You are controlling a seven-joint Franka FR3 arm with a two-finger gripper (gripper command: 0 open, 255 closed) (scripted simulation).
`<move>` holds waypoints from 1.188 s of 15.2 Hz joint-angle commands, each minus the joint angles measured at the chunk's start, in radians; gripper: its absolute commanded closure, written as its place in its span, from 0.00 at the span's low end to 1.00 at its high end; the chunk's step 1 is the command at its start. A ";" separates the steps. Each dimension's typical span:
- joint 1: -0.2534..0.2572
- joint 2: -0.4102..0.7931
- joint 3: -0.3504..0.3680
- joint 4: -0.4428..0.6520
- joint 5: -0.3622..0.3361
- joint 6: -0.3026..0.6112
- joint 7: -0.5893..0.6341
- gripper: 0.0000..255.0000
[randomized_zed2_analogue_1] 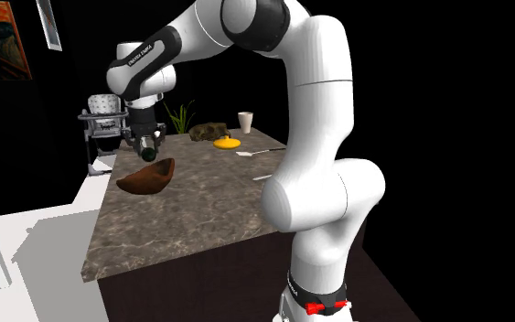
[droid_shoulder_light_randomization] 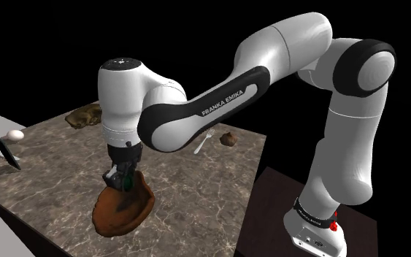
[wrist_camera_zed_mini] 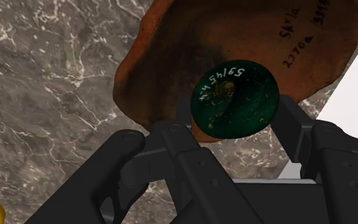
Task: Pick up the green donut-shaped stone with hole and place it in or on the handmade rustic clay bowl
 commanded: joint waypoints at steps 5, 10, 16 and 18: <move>0.004 0.022 -0.005 -0.037 -0.019 0.055 0.018 1.00; 0.004 0.022 -0.005 -0.037 -0.019 0.055 0.018 1.00; 0.004 0.022 -0.005 -0.037 -0.019 0.055 0.018 0.00; 0.001 0.003 -0.001 -0.027 -0.006 0.029 0.009 0.00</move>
